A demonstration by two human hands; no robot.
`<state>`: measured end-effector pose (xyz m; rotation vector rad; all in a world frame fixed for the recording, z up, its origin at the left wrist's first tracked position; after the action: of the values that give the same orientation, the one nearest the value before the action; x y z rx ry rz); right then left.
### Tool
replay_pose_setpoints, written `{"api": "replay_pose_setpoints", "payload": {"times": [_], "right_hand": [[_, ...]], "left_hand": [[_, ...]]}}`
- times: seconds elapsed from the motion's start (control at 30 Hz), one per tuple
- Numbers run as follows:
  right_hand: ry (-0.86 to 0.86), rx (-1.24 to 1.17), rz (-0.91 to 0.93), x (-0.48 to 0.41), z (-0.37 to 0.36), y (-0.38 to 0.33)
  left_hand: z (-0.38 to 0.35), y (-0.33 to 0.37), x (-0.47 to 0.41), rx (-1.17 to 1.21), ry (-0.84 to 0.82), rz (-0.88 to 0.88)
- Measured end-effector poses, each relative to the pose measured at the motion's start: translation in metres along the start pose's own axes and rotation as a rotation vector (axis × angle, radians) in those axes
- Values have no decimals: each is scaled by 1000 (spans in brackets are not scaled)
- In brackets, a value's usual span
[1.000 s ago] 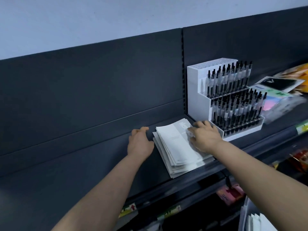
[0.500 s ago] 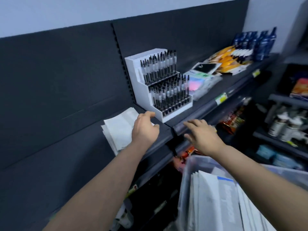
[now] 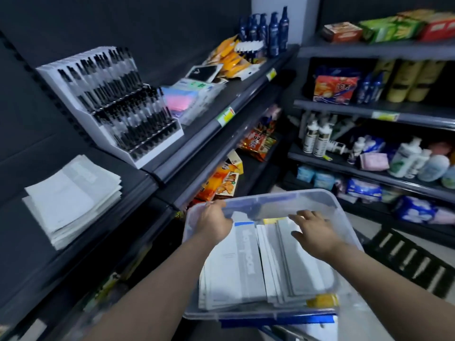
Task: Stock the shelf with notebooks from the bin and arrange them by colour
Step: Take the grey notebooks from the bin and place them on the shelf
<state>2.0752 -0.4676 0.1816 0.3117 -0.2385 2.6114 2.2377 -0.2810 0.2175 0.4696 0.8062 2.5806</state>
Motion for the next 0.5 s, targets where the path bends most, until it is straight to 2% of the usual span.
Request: {"api": "replay_pose_setpoints", "payload": {"times": [0.23, 0.5], "right_hand": [[-282, 22, -62, 18, -56, 33], [-321, 68, -44, 13, -85, 21]], "left_hand": [[-53, -32, 13, -33, -125, 140], [-60, -56, 28, 16, -133, 246]]}}
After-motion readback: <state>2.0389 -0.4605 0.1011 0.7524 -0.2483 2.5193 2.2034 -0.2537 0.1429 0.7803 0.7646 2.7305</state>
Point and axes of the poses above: each hand's wrist, its own x-axis away from the middle knuckle, its own z-axis out of the back of the hand, y = z × x, the point moved 4 cm from there along -x, towards the middle knuckle, and after that the axes turned 5 degrees about x, right-handed, at the moved point
